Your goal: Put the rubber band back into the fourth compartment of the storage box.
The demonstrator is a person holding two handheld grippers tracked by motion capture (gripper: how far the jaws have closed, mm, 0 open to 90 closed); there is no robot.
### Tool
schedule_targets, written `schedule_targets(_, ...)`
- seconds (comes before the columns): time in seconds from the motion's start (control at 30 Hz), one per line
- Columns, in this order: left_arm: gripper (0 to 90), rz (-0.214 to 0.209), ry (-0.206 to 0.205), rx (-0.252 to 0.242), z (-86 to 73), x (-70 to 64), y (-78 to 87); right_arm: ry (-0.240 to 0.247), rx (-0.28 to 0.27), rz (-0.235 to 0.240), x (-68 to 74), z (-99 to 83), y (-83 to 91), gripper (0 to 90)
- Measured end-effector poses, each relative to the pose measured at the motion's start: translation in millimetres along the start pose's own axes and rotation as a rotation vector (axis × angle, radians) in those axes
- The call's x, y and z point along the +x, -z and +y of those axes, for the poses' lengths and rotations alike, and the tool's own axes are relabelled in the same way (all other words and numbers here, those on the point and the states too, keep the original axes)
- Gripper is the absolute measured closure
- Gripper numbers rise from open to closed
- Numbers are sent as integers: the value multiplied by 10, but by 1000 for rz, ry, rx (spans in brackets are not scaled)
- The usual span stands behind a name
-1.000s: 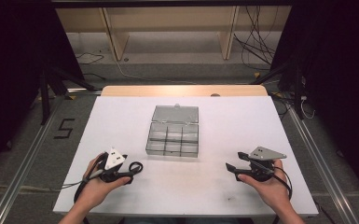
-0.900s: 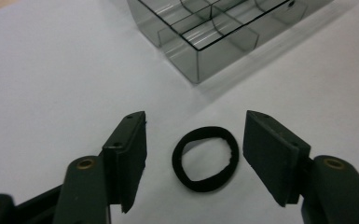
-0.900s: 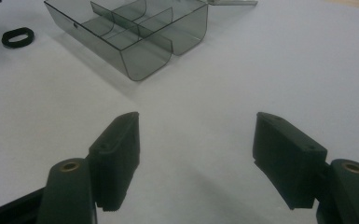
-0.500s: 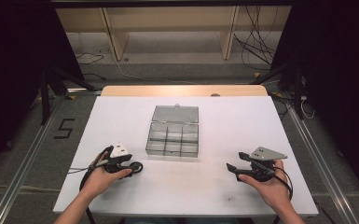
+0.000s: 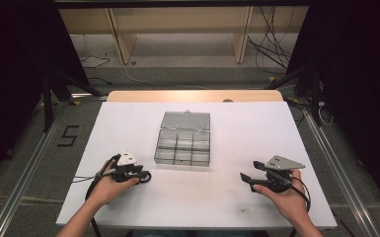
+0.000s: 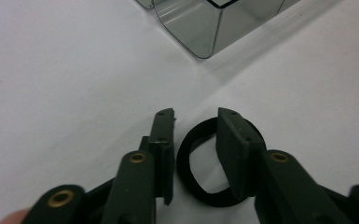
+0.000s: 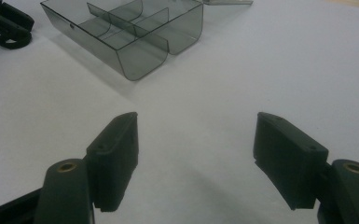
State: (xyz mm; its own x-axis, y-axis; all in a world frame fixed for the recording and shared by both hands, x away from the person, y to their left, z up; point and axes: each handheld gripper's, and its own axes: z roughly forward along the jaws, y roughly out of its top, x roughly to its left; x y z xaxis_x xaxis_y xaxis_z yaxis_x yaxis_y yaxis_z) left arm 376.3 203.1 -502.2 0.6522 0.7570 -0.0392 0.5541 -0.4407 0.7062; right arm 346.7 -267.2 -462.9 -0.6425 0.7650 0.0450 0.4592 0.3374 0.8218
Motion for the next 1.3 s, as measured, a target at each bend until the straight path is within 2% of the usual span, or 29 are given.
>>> schedule_targets(0.2,808,9,-4,1,3,-30,-4,-3,-3,0,-1,-3,5,319)
schedule_targets(0.33,864,9,21,9,17,-29,-8,-8,-4,1,-2,-5,14,318)
schedule_targets(0.47,872,20,21,19,32,-41,-10,-8,-6,-1,-3,-5,17,318)
schedule_targets(0.67,878,14,27,22,36,-36,-1,-10,0,-2,-5,-5,12,320)
schedule_targets(0.77,880,20,17,25,46,-38,11,-10,2,-2,-7,-7,6,321)
schedule_targets(0.9,881,21,32,3,68,-35,52,-12,2,-4,-11,-8,10,320)
schedule_targets(1.3,881,14,23,-18,98,-37,123,-16,-2,-7,-20,-11,27,320)
